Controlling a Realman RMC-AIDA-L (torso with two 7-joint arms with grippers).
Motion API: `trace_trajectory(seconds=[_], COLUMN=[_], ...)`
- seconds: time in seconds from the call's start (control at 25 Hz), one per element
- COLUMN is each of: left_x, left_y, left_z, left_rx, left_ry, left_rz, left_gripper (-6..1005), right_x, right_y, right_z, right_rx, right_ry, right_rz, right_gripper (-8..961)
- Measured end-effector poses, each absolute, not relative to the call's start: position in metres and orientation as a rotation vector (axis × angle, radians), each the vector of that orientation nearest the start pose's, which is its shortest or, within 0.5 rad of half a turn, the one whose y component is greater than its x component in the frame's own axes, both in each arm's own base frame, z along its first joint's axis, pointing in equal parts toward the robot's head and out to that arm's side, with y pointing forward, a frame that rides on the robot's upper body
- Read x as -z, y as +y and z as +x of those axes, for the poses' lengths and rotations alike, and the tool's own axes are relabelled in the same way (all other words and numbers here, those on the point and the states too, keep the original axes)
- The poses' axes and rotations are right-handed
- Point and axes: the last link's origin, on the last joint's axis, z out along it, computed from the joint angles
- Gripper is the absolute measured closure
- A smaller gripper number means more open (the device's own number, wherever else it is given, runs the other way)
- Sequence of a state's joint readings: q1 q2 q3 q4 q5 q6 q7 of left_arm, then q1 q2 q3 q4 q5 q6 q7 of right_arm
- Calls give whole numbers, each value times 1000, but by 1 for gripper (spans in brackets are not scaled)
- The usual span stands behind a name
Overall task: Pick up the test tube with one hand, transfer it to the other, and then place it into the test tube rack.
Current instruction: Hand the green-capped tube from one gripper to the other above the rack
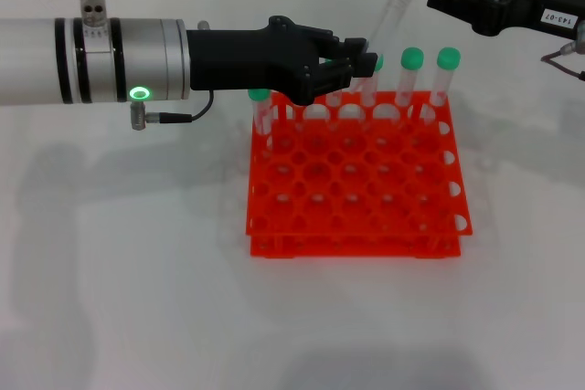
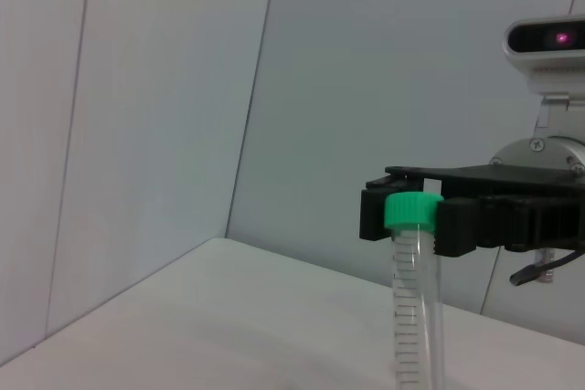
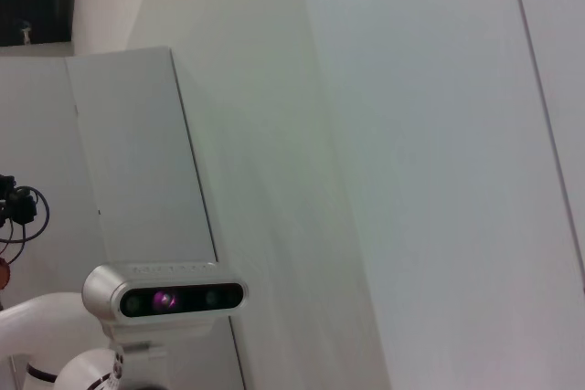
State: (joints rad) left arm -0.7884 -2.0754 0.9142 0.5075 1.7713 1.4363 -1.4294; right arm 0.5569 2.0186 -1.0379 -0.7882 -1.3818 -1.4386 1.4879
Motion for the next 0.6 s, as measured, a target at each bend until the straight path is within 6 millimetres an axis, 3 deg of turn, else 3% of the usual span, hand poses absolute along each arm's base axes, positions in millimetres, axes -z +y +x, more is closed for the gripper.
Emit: trace_trajectory(seconds=[0.28,0.6], left_x=[37,41], left_y=[381,378], left_z=[-161,-159], left_rx=[854,859], left_ry=[-474,-462], left_rz=[-2858,-2873], left_gripper=[807,808], right_x=[-42,-41], right_y=[376,375], right_z=[174,173], right_rx=[-1133,-1137], right_ry=[422,414], right_rz=[-2552,-2566], right_gripper=[673,674])
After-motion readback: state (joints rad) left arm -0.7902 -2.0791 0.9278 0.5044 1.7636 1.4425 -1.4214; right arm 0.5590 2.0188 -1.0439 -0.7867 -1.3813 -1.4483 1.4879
